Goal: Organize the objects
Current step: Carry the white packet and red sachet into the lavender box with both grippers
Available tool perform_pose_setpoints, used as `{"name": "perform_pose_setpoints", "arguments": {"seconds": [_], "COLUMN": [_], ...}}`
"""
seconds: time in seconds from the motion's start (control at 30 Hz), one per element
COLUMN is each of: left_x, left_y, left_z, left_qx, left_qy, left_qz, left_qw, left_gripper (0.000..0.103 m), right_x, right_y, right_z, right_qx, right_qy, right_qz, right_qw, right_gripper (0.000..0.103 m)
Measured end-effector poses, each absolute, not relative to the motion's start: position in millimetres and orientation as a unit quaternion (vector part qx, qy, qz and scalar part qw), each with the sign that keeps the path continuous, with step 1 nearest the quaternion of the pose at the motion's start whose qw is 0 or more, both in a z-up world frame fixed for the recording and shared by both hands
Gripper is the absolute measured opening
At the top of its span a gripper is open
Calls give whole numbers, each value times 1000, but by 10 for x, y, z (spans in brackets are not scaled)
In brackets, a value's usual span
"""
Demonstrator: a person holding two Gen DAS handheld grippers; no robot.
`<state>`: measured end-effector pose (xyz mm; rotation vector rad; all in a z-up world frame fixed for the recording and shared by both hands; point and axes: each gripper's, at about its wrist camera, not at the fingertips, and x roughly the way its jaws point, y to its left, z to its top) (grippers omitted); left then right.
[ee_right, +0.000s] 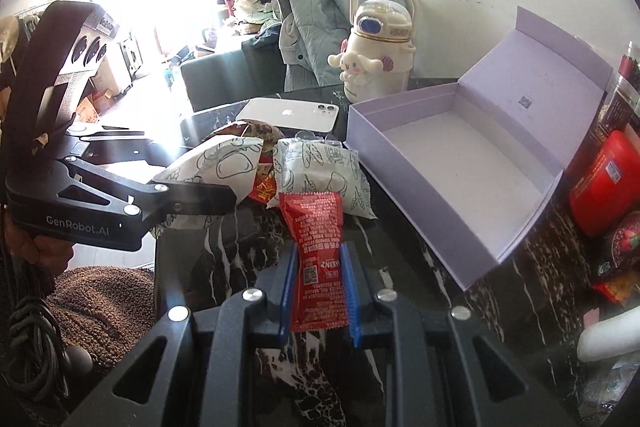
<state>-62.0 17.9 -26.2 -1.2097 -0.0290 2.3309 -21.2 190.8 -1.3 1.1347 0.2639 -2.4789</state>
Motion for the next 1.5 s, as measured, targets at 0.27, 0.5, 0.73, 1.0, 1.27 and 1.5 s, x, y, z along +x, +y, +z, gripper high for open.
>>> {"name": "perform_pose_setpoints", "arguments": {"seconds": [0.27,0.5,0.73,1.0,1.27,1.5], "left_x": [-762,-878,-1072,-1308,-1582,-1807], "left_y": [119,204,331,546,718,886], "left_z": [-86,90,209,341,425,490], "left_qx": [-430,-407,-394,-375,-369,-361], "left_qy": [-8,12,26,40,49,62], "left_qz": [862,865,864,863,859,858], "left_qw": [270,293,313,335,352,359], "left_gripper": [57,56,56,56,56,56], "right_x": [-289,-354,-446,-593,-809,-1004], "right_y": [1858,1905,1998,2160,2260,2374], "right_z": [167,294,385,486,596,729], "right_qx": [383,366,356,347,336,320], "right_qy": [83,69,63,53,49,46], "right_qz": [-902,-913,-923,-931,-937,-944], "right_qw": [184,163,134,102,87,72], "right_gripper": [22,22,22,21,22,21]}}
